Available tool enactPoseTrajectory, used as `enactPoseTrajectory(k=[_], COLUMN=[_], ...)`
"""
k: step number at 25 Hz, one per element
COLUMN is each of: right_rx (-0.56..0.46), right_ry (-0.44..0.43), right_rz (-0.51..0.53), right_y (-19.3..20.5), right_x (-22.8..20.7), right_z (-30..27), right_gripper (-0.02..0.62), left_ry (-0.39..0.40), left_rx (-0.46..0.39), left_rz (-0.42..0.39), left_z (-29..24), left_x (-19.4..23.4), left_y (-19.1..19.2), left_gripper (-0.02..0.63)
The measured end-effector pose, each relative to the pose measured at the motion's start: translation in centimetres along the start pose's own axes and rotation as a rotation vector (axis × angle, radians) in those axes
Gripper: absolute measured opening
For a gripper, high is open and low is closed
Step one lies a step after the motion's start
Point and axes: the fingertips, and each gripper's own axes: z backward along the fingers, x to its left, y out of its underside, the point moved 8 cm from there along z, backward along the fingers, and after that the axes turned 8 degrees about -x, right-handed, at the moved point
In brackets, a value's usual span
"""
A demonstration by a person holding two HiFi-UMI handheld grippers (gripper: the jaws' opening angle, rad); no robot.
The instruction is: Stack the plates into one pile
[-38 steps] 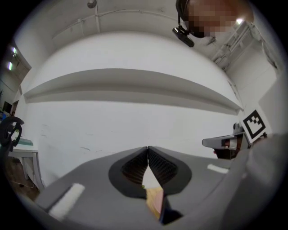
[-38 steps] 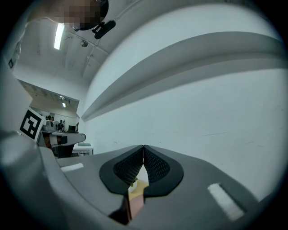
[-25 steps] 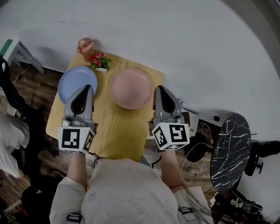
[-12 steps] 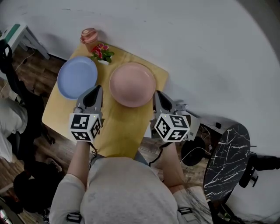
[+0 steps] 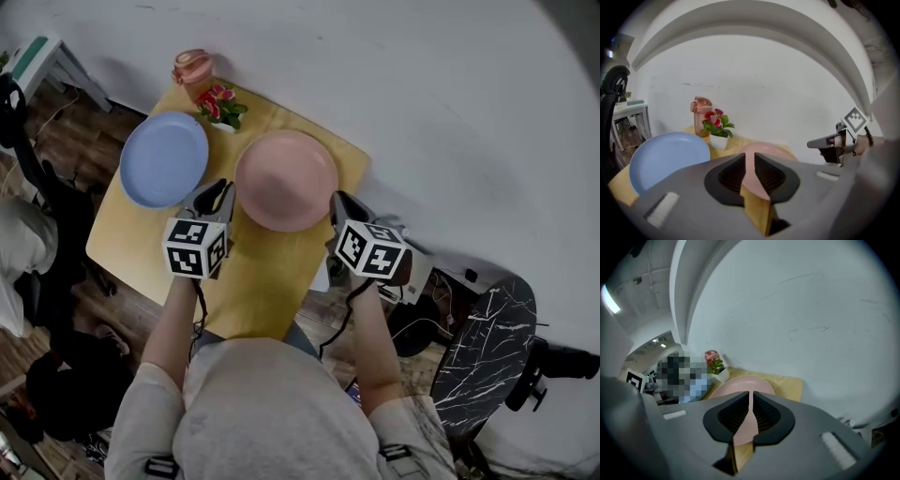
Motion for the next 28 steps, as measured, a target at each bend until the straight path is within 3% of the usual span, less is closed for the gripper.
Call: enactPoseTrajectory(k=[13, 28], right_rx=[0.134, 0.208], right_ry=[0.112, 0.13], right_rz=[-0.067, -0.115], right_y=[2.9, 6.0], right_x=[-4.1, -4.8], right_z=[-4.6, -6.7], right_gripper=[0.098, 0.104], left_ry=[-0.053, -0.026], left_rx=[0.148, 0.254], left_rz=[0.106, 0.107], left_z=[-4.4, -7.3], left_x=[1.9, 1.9], left_y=[3.9, 6.8], left_gripper=[0.17, 0.179])
